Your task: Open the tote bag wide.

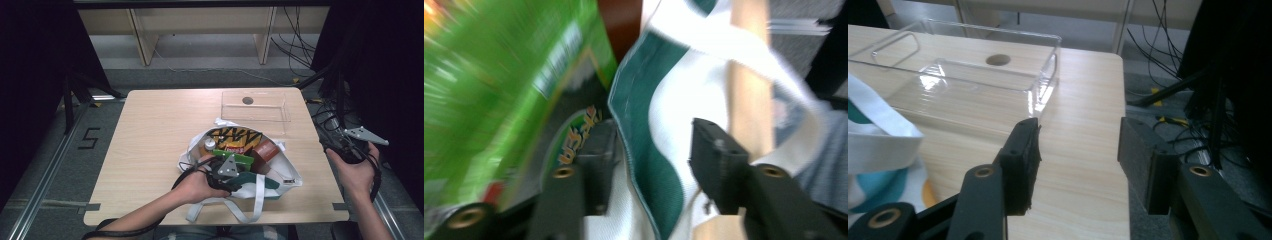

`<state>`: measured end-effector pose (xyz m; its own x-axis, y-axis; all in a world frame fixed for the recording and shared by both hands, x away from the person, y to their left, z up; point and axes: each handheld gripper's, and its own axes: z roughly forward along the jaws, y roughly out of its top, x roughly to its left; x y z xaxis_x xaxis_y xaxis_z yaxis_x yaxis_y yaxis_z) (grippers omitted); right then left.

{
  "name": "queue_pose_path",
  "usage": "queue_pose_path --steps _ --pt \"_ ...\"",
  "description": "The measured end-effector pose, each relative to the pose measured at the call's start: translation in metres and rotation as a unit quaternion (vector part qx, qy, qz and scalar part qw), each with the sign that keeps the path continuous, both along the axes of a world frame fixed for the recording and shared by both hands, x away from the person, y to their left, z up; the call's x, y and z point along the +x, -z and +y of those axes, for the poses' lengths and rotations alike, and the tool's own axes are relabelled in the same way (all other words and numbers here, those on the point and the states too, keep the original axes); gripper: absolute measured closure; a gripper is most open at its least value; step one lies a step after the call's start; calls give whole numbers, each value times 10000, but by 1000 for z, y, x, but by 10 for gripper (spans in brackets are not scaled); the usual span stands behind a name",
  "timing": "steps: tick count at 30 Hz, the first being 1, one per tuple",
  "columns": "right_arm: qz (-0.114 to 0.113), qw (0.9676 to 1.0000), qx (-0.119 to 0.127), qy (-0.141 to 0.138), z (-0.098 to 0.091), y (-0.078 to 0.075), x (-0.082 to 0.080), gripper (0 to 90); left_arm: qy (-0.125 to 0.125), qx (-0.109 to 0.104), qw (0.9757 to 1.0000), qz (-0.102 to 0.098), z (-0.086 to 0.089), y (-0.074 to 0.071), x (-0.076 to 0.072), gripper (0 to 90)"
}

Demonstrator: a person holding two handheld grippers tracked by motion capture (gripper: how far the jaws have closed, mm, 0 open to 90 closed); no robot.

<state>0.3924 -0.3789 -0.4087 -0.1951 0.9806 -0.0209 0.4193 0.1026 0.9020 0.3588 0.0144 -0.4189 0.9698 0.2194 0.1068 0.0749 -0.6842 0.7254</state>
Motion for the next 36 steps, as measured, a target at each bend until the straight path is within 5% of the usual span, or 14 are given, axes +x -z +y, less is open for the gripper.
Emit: queue_pose_path --steps 6,7,10,12,14,16,20,23,31,36 --pt "15 9998 145 -138 17 -10 -6 514 -420 -534 9974 -254 39 -36 1 459" --pt "13 9993 136 -334 21 -14 -6 515 -577 -606 9953 -489 54 -47 6 465" --pt "-45 9987 137 -493 31 -19 -6 526 -1008 -735 9898 -683 76 -63 17 481" --pt "-59 9972 108 -735 39 -22 -6 540 -1309 -836 9836 -922 86 -68 26 491" --pt "12 9963 139 -850 45 -25 -8 549 -1357 -769 9825 -1016 91 -69 31 496" --pt "-9 9939 133 -1097 57 -30 -13 558 -1525 -791 9810 -899 95 -65 38 496" --pt "-41 9900 45 -1411 71 -38 -18 558 -1439 -666 9842 -786 94 -57 41 511" --pt "-87 9877 -75 -1560 79 -41 -21 557 -1305 -387 9865 -910 92 -52 47 593" --pt "-20 9825 -96 -1861 88 -46 -29 549 -1434 -294 9855 -855 88 -48 60 796" --pt "66 9797 -236 -1988 90 -47 -32 545 -1441 -277 9851 -898 88 -50 67 826"
